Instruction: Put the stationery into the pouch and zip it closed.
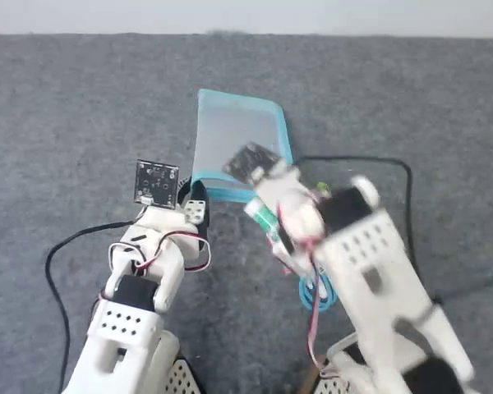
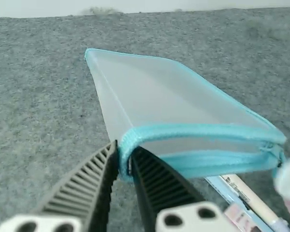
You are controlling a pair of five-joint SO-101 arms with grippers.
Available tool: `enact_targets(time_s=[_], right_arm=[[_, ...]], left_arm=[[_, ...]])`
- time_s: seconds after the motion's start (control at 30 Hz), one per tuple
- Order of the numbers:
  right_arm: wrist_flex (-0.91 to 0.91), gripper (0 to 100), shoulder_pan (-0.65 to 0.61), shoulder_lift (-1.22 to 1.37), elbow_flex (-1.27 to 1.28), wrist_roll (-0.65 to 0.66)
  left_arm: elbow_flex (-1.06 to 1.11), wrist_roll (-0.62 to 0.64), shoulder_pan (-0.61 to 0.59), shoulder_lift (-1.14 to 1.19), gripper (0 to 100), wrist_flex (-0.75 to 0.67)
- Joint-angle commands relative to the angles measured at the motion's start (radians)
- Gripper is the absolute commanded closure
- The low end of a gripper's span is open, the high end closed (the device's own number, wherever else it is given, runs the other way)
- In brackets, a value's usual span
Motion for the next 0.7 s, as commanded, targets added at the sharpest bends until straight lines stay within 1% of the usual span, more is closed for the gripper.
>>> enact_targets(time_s=[0.0,0.13,0.2,0.4,0.47,0.57,0.67], right_arm=[[0.039,99.1,-0.013,0.168,-0.199,-0.021],[0.061,99.1,-0.012,0.340,-0.325,-0.068],[0.062,99.1,-0.012,0.398,-0.365,-0.071],[0.064,99.1,-0.005,0.461,-0.405,-0.097],[0.064,99.1,0.016,0.461,-0.411,-0.109],[0.064,99.1,0.053,0.461,-0.454,-0.115],[0.064,99.1,0.061,0.461,-0.506,-0.115]], left_arm=[[-0.019,-0.009,0.015,0.000,99,-0.034],[-0.021,-0.009,0.018,-0.002,99,-0.034],[-0.022,-0.011,0.018,-0.002,99,-0.034],[-0.024,-0.011,0.023,-0.002,99,-0.035],[-0.024,-0.028,0.049,-0.002,99,-0.035],[-0.019,-0.086,0.124,-0.002,99,-0.031],[-0.016,-0.094,0.166,0.000,99,-0.029]])
